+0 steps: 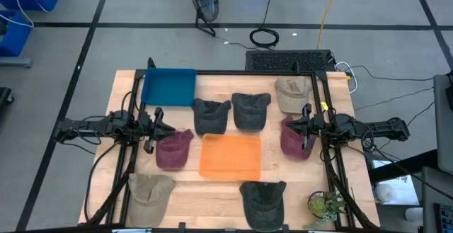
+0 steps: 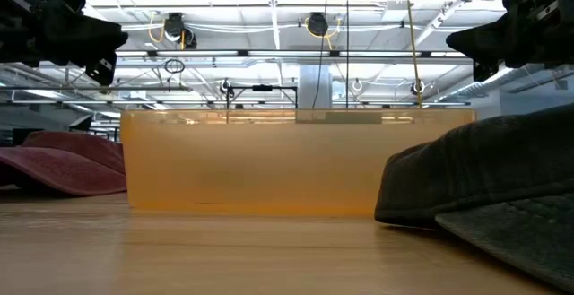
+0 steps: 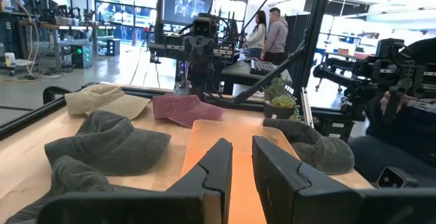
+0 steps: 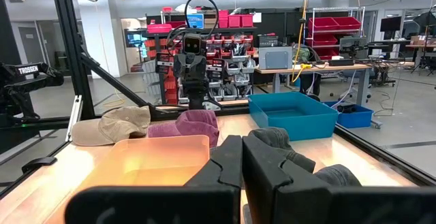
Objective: Pick & Place hat
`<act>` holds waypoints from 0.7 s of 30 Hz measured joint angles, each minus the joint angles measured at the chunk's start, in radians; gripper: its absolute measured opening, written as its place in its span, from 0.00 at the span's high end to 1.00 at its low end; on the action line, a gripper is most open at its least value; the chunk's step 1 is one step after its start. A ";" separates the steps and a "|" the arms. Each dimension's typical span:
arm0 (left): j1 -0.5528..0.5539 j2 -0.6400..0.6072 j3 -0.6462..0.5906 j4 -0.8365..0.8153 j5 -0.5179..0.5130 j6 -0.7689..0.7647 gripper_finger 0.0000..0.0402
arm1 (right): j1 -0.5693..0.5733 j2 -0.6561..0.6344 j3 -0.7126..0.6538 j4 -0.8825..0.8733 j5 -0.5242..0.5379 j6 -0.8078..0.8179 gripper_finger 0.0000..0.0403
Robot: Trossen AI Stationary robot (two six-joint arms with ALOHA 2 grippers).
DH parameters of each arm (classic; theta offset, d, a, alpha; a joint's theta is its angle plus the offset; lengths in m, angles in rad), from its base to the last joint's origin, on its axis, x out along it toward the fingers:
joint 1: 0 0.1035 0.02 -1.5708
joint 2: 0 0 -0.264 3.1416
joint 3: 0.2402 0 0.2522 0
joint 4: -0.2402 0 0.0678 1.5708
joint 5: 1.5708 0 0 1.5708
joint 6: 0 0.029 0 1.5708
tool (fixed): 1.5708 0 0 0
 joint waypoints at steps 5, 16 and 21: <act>0.000 0.000 0.000 0.000 0.000 0.000 0.84 | 0.000 0.000 0.000 0.000 0.000 0.000 1.00; 0.000 0.000 0.000 0.000 0.000 0.000 0.84 | 0.000 0.000 0.000 0.008 0.000 -0.126 1.00; 0.000 0.000 0.000 0.000 0.000 0.000 0.84 | 0.000 0.000 0.000 0.008 0.000 -0.132 1.00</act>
